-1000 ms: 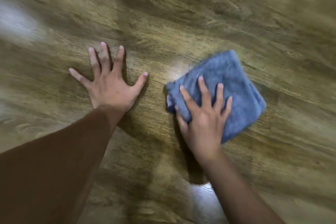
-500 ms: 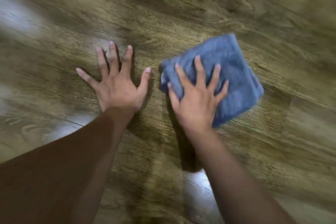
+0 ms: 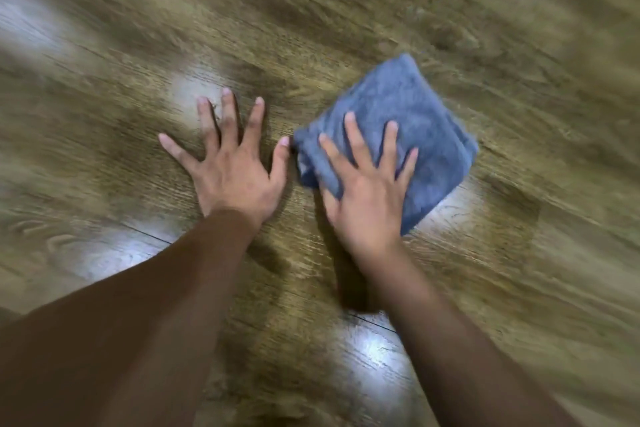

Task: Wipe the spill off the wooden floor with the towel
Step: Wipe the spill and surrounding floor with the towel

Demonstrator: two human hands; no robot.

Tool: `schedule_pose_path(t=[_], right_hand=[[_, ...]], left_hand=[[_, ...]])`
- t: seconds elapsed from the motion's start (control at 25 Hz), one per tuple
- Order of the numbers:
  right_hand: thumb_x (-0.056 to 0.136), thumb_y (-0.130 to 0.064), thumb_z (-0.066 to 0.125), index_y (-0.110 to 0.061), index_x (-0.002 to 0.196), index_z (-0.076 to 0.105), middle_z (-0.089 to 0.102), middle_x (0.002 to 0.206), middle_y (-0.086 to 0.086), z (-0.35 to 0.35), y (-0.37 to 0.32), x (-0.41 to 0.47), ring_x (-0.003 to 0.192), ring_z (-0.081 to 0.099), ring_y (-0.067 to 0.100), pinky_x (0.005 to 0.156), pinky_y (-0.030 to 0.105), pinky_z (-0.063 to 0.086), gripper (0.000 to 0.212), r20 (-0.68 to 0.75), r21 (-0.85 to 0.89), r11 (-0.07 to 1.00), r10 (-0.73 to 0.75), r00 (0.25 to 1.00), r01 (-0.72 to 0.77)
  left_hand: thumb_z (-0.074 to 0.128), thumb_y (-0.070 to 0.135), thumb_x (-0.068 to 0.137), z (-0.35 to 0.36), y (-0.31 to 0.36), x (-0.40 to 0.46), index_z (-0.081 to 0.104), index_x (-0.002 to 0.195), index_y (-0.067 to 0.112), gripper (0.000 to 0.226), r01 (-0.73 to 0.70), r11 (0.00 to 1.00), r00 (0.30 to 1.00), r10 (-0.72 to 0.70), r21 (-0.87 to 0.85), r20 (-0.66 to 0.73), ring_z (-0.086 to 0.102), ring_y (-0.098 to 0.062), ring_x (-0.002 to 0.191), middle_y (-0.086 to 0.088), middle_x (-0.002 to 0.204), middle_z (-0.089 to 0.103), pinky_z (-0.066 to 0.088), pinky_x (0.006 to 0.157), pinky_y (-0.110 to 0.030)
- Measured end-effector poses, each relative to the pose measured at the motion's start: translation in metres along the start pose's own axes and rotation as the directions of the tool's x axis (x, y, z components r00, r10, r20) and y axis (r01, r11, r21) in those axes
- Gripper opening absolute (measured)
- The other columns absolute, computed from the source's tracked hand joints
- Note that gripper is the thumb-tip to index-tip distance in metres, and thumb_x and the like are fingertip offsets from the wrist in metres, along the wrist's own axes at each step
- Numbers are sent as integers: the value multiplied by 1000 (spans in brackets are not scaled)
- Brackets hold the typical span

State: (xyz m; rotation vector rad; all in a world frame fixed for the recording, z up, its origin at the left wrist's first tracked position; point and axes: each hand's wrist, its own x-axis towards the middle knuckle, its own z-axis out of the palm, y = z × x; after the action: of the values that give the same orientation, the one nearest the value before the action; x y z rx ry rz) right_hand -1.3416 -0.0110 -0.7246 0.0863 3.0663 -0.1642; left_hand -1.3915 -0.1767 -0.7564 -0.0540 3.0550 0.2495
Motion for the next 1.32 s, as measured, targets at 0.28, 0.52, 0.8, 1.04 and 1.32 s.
schedule_pose_path(t=[0.28, 0.52, 0.8, 1.04, 1.32], right_hand=[[92, -49, 56, -35, 142, 56, 37, 160, -2, 20, -21, -178, 147, 22, 51, 104, 80, 20, 52, 8, 44, 987, -155, 988, 154], [89, -56, 51, -39, 149, 42, 26, 165, -3, 14, -4, -136, 149, 14, 50, 107, 79, 14, 63, 46, -24, 975, -219, 975, 220], [96, -57, 45, -46, 150, 34, 12, 167, -9, 8, 6, 35, 151, 0, 46, 111, 76, 5, 56, -29, 15, 965, 261, 965, -261], [89, -47, 44, -43, 150, 39, 15, 167, -9, 11, -5, -69, 151, 3, 46, 110, 76, 3, 61, -30, -21, 994, 104, 994, -104], [77, -44, 55, -38, 145, 47, 28, 164, -4, 14, 52, -272, 148, 17, 49, 107, 78, 18, 69, 43, -34, 995, 96, 994, -94]], left_hand=[[12, 65, 101, 1, -1, 1, 21, 161, 37, 67, 3, 1000, 1000, -3, -12, 3, -6, -28, 158, -2, 173, 4, -6, 110, -82], [14, 62, 101, 0, 0, 0, 21, 161, 37, 66, 6, 1000, 1000, -6, -5, 8, -6, -29, 158, -2, 173, 4, -6, 110, -81], [19, 62, 98, 3, -1, 3, 23, 160, 37, 67, 16, 1000, 1000, -16, 8, -3, -4, -28, 158, -2, 172, 7, -8, 109, -81], [6, 69, 95, 3, 1, 4, 9, 161, 40, 72, -17, 994, 997, 9, 106, 82, -11, -31, 157, -3, 172, -2, -6, 107, -84], [31, 49, 104, -3, 123, -79, 27, 160, 26, 61, -460, 874, 869, 479, -155, 124, -4, -25, 158, -2, 172, 6, -1, 115, -76]])
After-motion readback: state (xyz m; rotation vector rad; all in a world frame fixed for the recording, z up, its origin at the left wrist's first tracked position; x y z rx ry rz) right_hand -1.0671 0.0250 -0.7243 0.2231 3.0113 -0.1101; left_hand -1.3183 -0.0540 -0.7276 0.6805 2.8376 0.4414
